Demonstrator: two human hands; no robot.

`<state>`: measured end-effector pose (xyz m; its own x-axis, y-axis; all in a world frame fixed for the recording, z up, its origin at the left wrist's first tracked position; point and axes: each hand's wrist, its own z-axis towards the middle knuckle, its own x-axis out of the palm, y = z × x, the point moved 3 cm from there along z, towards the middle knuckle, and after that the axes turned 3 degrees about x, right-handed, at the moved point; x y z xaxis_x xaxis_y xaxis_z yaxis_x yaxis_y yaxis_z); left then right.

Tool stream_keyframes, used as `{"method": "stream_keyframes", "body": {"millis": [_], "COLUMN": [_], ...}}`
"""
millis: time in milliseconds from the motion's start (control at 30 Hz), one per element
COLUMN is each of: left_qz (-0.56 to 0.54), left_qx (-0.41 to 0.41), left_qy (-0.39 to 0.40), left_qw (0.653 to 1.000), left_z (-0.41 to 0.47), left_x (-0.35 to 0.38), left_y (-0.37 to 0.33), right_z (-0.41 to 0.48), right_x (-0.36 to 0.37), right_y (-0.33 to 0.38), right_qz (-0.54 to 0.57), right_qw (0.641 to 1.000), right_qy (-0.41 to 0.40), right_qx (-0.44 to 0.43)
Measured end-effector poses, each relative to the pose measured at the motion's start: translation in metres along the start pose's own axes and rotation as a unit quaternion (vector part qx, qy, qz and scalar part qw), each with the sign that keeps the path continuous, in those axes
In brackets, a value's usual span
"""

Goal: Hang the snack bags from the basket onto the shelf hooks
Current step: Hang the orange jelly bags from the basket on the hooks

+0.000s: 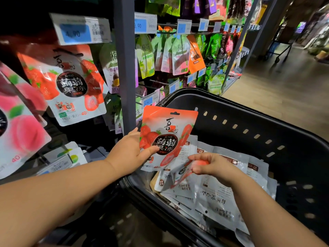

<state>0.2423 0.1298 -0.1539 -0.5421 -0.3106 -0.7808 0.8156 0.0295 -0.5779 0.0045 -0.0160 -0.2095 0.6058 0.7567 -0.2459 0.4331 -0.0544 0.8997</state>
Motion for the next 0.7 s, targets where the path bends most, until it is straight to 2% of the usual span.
{"method": "stream_keyframes", "body": {"millis": [100,267,367,500,567,633,700], "left_qz": [-0.004,-0.016,-0.019,-0.003,-0.003,-0.011,-0.013], "left_qx": [-0.005,-0.001,-0.005,-0.036,-0.038,-0.051,-0.064], "left_qy": [-0.005,-0.015,-0.022,-0.02,-0.025,-0.04,-0.058], "left_qw": [1.0,1.0,1.0,0.999,0.999,0.998,0.996], "left_z": [0.003,0.008,0.01,0.018,0.024,0.03,0.036], "left_x": [0.0,-0.001,-0.002,-0.001,-0.001,-0.001,-0.001], "left_y": [-0.003,-0.006,-0.01,-0.006,-0.008,-0.009,-0.009], "right_z": [-0.003,-0.003,-0.007,-0.009,-0.009,-0.011,-0.011], "right_x": [-0.009,-0.02,-0.031,-0.047,-0.053,-0.057,-0.062], "right_y": [0.003,0.019,0.029,0.037,0.037,0.039,0.044], "right_qz": [-0.086,-0.167,-0.172,-0.275,-0.226,-0.122,-0.048], "right_qw": [0.996,0.963,0.95,0.912,0.932,0.958,0.966], "right_qy": [0.001,-0.203,-0.25,-0.293,-0.274,-0.246,-0.233], "right_qx": [0.006,-0.058,-0.073,-0.075,-0.073,-0.082,-0.1]}}
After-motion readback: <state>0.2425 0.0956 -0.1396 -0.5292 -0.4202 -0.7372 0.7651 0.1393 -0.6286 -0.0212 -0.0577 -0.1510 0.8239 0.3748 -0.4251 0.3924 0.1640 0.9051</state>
